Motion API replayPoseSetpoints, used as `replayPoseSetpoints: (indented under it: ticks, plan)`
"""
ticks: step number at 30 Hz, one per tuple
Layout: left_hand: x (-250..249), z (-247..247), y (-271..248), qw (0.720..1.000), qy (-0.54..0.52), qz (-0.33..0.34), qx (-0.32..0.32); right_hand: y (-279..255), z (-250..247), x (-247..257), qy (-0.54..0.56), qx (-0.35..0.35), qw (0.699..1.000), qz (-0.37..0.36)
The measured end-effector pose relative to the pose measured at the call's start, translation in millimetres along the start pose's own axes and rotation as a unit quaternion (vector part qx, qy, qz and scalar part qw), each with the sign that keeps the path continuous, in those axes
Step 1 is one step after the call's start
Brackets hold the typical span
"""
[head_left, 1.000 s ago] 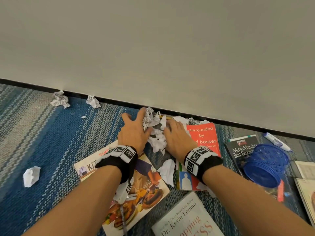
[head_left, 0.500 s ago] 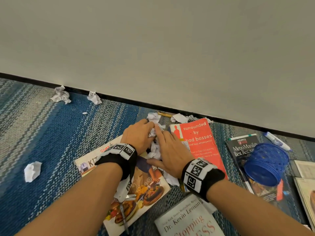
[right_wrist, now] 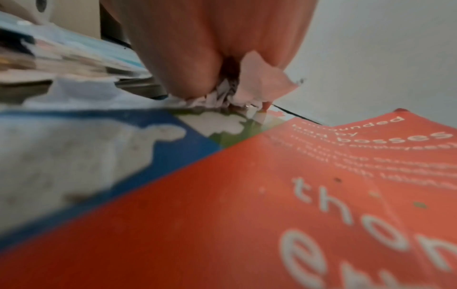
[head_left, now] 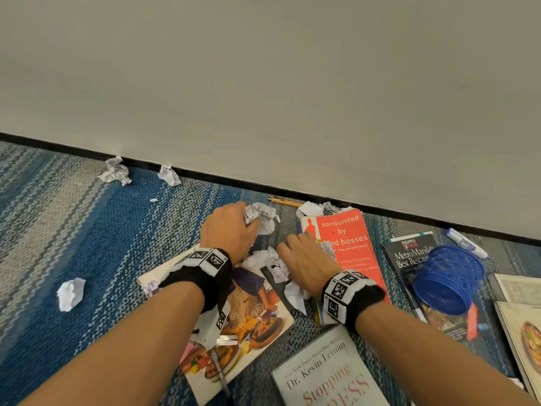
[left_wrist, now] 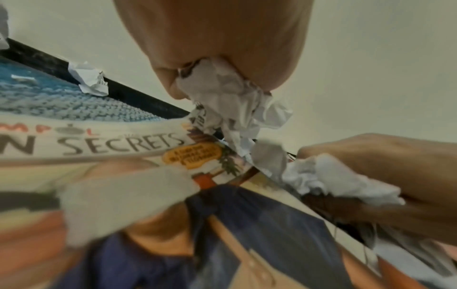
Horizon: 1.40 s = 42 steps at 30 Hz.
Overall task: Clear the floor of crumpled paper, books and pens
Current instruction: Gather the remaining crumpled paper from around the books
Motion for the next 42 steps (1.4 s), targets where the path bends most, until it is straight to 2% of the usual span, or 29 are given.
replayPoseSetpoints:
  ticks: [3, 6, 8, 12, 17, 19, 23, 26, 30, 33, 37, 42]
  plan:
    - [4.3, -0.8, 4.1, 1.000, 0.009, -0.010, -0.001, -6.9, -17.5, -23.9, 0.084, -0.032, 0.995, 0.051]
    - [2.5, 22.6, 3.8, 0.998, 0.038, 0.006, 0.059, -21.1, -26.6, -61.0, 0.168, -0.060, 0.972, 0.152]
    - [2.0, 39.3, 4.9, 0.993, 0.078, 0.005, 0.093, -30.6, -21.7, -76.7, 0.194, -0.060, 0.962, 0.182]
    - [-0.6, 61.5, 10.7, 0.978, 0.151, -0.012, 0.143, -53.6, 0.8, -87.6, 0.194, -0.044, 0.964, 0.177]
    - [-12.3, 75.6, 10.2, 0.968, 0.201, 0.025, 0.151, -97.9, 12.9, -97.4, 0.215, -0.059, 0.957, 0.187]
    - [-14.4, 77.2, 9.9, 0.966, 0.209, 0.028, 0.152, -112.8, 17.7, -88.0, 0.210, -0.029, 0.961, 0.176]
    - [-18.8, 78.3, 3.8, 0.962, 0.218, 0.042, 0.157, -129.6, 37.6, -36.0, 0.137, 0.085, 0.985, 0.068]
    - [-25.9, 68.3, -4.6, 0.967, 0.201, 0.040, 0.151, -130.1, 40.4, -38.1, 0.152, 0.107, 0.978, 0.099]
    - [-60.3, 54.2, -30.0, 0.962, 0.192, 0.090, 0.172, -136.8, 38.7, -56.4, 0.221, 0.118, 0.954, 0.162]
    - [-92.3, 48.1, -55.3, 0.954, 0.176, 0.137, 0.200, -165.4, 25.9, -69.2, 0.247, 0.098, 0.939, 0.217]
    - [-149.7, 44.9, -91.3, 0.926, 0.184, 0.229, 0.236, -230.6, -7.1, -90.5, 0.234, 0.063, 0.931, 0.273]
    - [-249.6, 50.3, -141.9, 0.889, 0.179, 0.332, 0.260, -332.3, -56.0, -111.4, 0.186, 0.049, 0.930, 0.314]
Point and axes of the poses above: each hand's wrist, its own y-axis towards the middle knuckle, its own z-axis out of the palm, x = y × z, the point moved 9 cm from there along y, towards the middle knuckle, and after that the axes turned 12 degrees about -y, right-handed, at the moved point
